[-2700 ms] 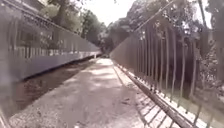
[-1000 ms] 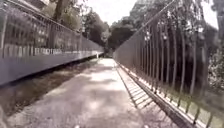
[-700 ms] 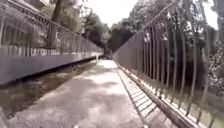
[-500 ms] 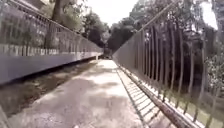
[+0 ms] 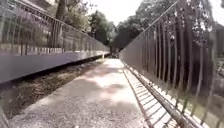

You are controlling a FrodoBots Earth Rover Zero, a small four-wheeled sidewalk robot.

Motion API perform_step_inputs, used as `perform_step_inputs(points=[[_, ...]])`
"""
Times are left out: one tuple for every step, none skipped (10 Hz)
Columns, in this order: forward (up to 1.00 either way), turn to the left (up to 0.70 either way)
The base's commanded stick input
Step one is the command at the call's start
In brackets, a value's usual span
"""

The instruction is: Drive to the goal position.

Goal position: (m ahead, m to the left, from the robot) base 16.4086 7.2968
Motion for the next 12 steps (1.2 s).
perform_step_inputs(points=[[0.5, 0.0], [0.5, 0.0], [0.5, 0.0], [0.5, 0.0], [0.5, 0.0], [0.5, 0.0], [0.5, 0.0], [0.5, 0.0], [0.5, 0.0], [0.5, 0.0], [0.5, 0.0], [0.5, 0.0]])
